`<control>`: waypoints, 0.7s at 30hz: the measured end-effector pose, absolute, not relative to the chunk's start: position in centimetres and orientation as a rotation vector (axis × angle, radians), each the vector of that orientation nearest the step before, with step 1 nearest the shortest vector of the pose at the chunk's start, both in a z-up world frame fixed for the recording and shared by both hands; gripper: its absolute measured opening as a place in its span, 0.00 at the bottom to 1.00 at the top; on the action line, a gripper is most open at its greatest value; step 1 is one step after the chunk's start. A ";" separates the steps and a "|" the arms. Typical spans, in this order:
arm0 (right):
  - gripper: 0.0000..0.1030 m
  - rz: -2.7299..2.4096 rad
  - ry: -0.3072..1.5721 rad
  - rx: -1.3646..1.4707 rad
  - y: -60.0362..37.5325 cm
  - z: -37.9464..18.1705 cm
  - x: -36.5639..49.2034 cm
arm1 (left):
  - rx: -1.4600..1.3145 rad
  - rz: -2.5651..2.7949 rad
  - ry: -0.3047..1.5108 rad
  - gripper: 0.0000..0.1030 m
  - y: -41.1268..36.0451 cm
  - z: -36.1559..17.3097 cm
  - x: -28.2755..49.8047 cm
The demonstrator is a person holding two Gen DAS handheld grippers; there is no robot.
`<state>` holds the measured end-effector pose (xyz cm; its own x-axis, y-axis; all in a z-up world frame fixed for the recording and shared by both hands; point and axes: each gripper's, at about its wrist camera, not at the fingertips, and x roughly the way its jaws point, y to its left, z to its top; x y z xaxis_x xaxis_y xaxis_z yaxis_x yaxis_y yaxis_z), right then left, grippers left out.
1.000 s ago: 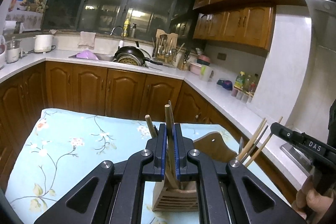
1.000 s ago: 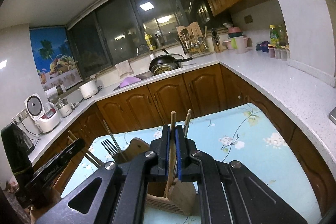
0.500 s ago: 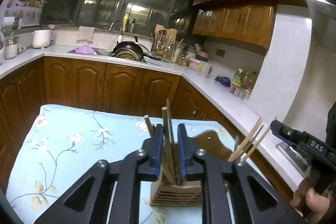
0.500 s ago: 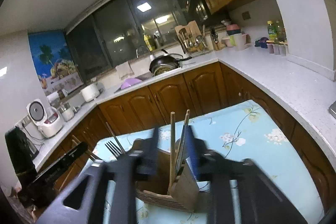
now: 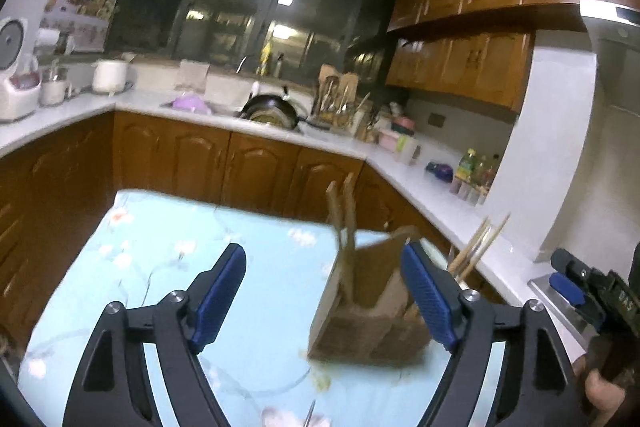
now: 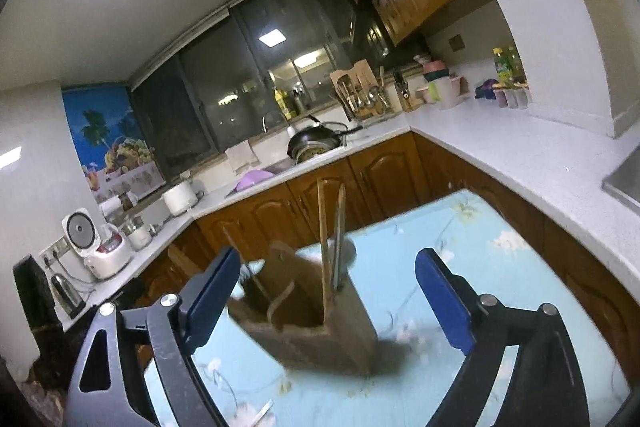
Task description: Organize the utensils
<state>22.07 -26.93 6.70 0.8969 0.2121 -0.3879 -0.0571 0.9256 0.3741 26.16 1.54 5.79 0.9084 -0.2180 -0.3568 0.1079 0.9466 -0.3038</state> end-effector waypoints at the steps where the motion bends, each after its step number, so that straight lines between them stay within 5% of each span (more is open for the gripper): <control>1: 0.89 0.141 0.447 0.359 -26.8 6.3 21.6 | -0.285 -0.158 0.413 0.78 1.7 5.4 25.5; 21: 0.89 0.175 0.511 0.290 -22.6 2.0 10.8 | -0.302 -0.075 0.496 0.80 2.3 4.4 11.7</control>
